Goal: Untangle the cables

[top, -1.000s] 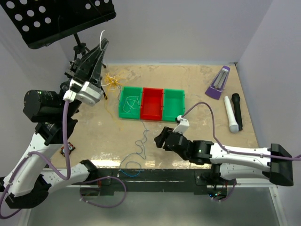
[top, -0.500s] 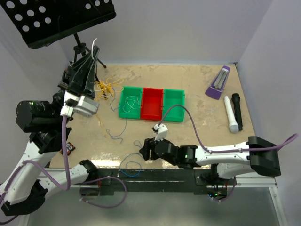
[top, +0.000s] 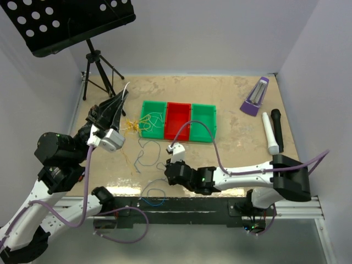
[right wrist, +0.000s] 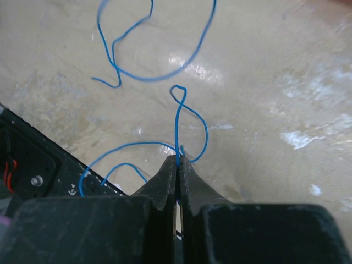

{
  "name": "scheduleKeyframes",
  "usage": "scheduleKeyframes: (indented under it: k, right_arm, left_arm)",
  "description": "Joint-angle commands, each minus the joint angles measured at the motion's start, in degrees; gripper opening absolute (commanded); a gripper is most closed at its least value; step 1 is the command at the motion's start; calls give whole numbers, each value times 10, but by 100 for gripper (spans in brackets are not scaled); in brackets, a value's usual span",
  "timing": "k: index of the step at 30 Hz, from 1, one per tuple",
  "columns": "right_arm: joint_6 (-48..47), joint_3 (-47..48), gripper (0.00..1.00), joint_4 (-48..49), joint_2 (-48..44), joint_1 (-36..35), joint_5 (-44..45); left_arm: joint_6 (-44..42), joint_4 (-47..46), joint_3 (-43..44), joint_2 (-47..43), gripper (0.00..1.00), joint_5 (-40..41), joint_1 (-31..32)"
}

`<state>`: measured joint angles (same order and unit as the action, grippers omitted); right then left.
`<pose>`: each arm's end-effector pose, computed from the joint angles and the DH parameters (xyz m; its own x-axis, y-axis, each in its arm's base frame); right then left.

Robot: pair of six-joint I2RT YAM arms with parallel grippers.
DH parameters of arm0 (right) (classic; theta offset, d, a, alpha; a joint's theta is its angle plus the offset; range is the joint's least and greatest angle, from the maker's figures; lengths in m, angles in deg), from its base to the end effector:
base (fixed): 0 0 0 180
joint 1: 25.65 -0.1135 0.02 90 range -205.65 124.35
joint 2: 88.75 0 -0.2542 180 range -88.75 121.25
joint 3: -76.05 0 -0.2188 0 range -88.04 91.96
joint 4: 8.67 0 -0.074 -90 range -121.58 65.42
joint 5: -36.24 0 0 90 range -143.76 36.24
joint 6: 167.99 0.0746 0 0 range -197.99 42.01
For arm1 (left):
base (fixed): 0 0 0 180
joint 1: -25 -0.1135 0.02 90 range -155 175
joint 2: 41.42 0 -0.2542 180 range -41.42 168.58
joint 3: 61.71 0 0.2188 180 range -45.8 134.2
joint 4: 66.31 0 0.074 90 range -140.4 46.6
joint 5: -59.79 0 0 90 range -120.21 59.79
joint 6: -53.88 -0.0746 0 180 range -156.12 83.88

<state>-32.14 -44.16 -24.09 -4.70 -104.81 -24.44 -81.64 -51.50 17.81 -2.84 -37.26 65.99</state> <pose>0.0923 0.2879 0.1877 -0.6472 -0.0536 -0.7604 -0.4609 0.8220 0.3344 0.0842 -0.0853 0.4806 0.7567 0.2805 -0.5905 0.2772 0.6803 0.6784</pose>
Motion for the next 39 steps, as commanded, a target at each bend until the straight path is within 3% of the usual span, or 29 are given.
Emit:
scheduleKeyframes:
  k: [1, 7, 13, 18, 25, 39]
  right_arm:
    - [-48, 93, 0, -87, -97, 24, 101]
    - [-176, 203, 0, -152, -213, 138, 141]
    - [-264, 282, 0, -170, -196, 211, 173]
    - [-314, 294, 0, -114, -176, 261, 179]
    - [-337, 319, 0, -58, -131, 326, 137]
    - [-329, 293, 0, -17, -72, 381, 96]
  left_arm:
    - [29, -8, 0, -14, 0, 20, 1]
    - [61, -5, -15, -27, 0, 20, 1]
    - [75, 8, -17, -31, 0, 14, 1]
    - [91, 35, -9, -31, 0, -15, 1]
    - [104, 58, 4, -24, 0, -46, 1]
    - [109, 52, 8, -19, 0, -65, 1]
